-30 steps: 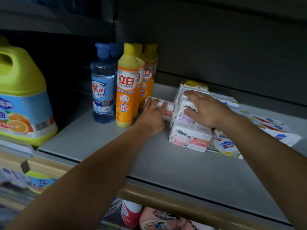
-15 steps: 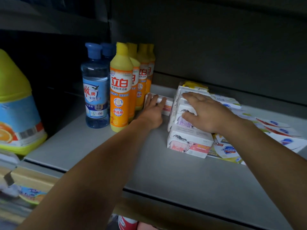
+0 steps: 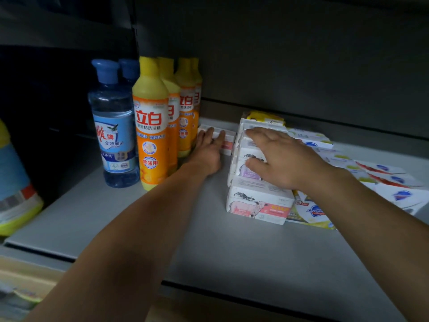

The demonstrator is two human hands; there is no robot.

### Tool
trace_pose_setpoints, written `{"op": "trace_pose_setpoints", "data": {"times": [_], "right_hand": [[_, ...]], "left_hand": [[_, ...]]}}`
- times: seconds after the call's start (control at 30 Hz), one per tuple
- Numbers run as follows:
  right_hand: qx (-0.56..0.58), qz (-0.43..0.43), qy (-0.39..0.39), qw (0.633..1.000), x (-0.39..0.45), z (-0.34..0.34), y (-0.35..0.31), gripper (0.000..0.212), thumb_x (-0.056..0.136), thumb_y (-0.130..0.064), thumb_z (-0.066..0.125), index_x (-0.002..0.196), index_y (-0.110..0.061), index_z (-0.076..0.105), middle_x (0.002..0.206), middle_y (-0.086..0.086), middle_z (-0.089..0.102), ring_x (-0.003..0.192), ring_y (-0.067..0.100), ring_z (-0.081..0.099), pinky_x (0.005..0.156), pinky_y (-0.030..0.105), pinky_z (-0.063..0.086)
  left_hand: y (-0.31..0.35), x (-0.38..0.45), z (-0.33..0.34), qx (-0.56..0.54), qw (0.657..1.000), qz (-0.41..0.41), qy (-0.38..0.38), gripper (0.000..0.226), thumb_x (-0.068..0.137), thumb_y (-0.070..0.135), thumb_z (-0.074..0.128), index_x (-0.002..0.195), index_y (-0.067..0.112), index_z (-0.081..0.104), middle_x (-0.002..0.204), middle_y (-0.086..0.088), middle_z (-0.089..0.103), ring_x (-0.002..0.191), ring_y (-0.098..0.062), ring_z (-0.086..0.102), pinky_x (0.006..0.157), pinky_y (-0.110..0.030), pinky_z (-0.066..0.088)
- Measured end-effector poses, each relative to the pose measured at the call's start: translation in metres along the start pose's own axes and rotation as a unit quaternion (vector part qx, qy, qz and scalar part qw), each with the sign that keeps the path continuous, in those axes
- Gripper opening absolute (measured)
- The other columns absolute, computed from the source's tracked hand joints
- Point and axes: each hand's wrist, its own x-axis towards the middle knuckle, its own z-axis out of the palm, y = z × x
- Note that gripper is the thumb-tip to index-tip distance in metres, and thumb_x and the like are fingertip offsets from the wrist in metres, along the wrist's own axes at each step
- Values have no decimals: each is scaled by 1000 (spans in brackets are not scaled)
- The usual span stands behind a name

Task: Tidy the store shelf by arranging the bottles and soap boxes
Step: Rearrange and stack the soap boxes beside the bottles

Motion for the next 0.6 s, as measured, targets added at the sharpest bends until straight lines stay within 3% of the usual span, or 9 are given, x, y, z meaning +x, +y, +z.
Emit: {"op": "trace_pose_setpoints", "data": {"times": [0.23, 0.4, 0.6], "right_hand": [[3, 4, 12, 1000, 1, 1, -2, 69, 97, -52, 43, 155, -30, 15, 163, -7, 15, 148, 19, 18, 117, 40, 23], [9, -4, 44, 999, 0, 1, 0, 68, 94, -52, 49, 153, -29, 25, 159, -6, 28, 143, 22, 30, 113, 38, 30], [-13, 20, 85, 996, -17, -12, 7, 63, 85, -51, 65, 140, -28, 46, 141, -2, 49, 125, 25, 43, 102, 39, 40]], "left_hand": [[-1, -1, -1, -4, 1000, -4, 17, 82, 91, 14, 54, 153, 41, 7, 163, 2, -9, 149, -31, -8, 120, -51, 11], [0, 4, 4, 8, 1000, -6, 10, 71, 96, 31, 47, 153, 41, 6, 163, -2, -9, 149, -31, -10, 118, -55, 12], [11, -22, -26, -83, 996, -1, 14, 60, 101, 34, 41, 155, 25, 16, 163, -9, 7, 150, -28, 2, 122, -41, 7]]}}
